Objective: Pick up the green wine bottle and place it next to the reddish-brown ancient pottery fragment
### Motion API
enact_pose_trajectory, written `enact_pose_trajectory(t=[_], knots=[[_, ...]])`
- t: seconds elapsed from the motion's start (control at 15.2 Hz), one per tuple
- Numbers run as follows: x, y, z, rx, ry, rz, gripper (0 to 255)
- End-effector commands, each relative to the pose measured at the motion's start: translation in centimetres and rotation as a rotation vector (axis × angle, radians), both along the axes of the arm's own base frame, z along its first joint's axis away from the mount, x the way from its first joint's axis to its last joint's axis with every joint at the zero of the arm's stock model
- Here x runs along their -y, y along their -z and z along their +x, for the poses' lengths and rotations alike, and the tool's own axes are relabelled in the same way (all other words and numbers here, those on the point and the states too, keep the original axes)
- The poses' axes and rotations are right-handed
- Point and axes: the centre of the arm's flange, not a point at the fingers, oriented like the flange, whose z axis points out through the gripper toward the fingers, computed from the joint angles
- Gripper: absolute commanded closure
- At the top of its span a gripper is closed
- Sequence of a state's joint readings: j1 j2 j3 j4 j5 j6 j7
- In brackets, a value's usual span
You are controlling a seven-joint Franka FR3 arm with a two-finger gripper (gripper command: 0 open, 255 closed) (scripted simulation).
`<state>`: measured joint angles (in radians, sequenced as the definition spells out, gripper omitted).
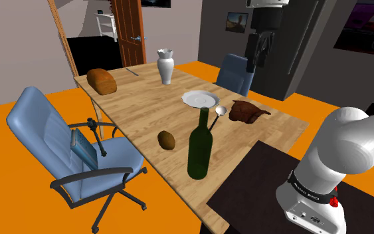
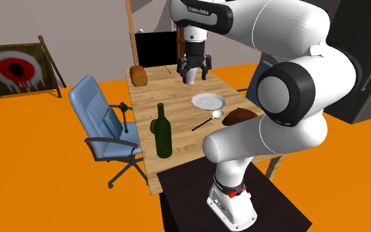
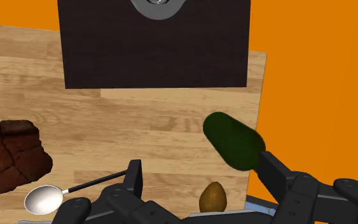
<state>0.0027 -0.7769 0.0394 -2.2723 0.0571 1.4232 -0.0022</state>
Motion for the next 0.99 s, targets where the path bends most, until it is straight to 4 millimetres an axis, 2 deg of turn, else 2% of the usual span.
enact_pose_trajectory(t=[0.0,0.92], knots=[[0.0,0.0,0.0,0.0,0.0,0.0,0],[-13.2,10.8,8.3,-0.019,-0.003,-0.034,0]])
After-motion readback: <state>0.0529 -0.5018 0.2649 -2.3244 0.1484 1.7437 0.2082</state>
